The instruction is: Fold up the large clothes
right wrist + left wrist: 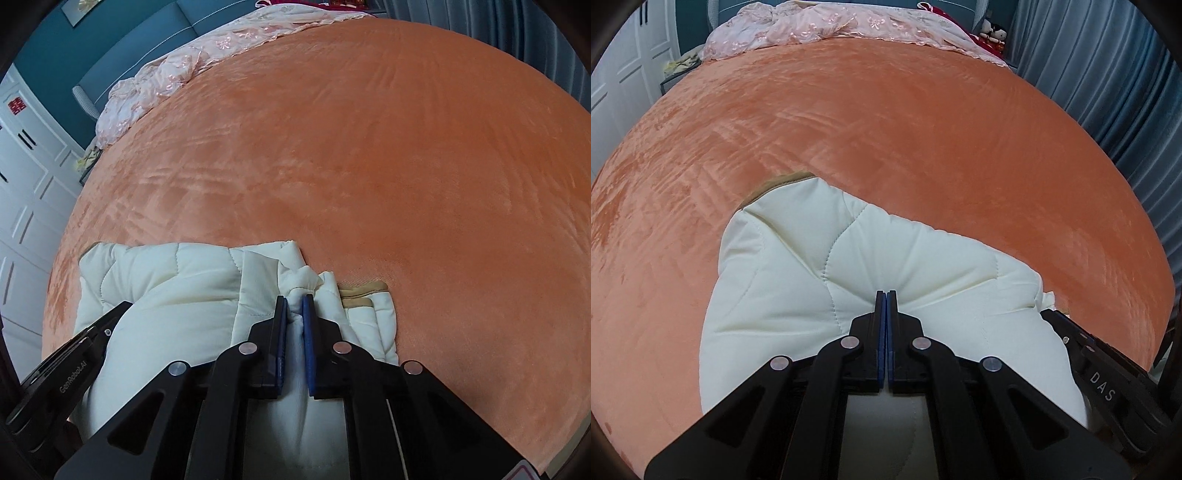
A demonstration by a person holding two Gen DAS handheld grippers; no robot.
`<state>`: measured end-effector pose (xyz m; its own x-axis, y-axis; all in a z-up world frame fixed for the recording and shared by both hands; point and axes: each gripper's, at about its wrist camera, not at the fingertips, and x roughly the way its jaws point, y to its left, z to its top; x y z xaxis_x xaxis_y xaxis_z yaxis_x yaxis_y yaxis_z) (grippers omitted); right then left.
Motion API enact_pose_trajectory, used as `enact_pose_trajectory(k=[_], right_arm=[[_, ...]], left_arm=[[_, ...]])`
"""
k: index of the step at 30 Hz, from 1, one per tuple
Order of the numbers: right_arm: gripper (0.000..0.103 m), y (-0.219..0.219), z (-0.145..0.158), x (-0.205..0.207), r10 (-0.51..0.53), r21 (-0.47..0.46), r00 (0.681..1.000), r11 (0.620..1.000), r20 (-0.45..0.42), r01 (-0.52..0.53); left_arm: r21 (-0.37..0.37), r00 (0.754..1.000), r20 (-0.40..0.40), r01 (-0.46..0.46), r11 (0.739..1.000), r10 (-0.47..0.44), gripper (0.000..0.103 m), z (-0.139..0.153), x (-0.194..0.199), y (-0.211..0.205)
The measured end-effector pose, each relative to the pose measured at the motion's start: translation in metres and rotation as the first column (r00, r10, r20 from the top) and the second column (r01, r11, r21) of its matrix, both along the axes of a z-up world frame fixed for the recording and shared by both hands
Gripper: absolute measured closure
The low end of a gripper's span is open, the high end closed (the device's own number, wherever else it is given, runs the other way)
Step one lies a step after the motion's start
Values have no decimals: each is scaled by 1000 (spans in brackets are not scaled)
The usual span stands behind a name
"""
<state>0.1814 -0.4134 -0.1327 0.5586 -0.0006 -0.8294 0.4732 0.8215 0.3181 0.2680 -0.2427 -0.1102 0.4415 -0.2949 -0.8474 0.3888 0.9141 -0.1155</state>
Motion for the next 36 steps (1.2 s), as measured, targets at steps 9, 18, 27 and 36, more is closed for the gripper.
enact_pose_trajectory(k=[9,18,27,36], right_arm=[[96,-7,-16,4,0,26,998,1000,57,-1],[96,-7,-21,3,-5,13,997,1000,81,4],[96,-2,-21,5,-7,-28,997,1000,80,9],[94,-21,-11,-8,-10,108,994,994,109,-2]], left_arm=[[33,997,79,-20,999,18,103,-15,0,-7],[69,993,119,-30,997,21,103,-23,1,-13],[106,989,144,-37,994,21,103,-29,0,-17],[13,997,62,-40,999,39,98,0,-4,10]])
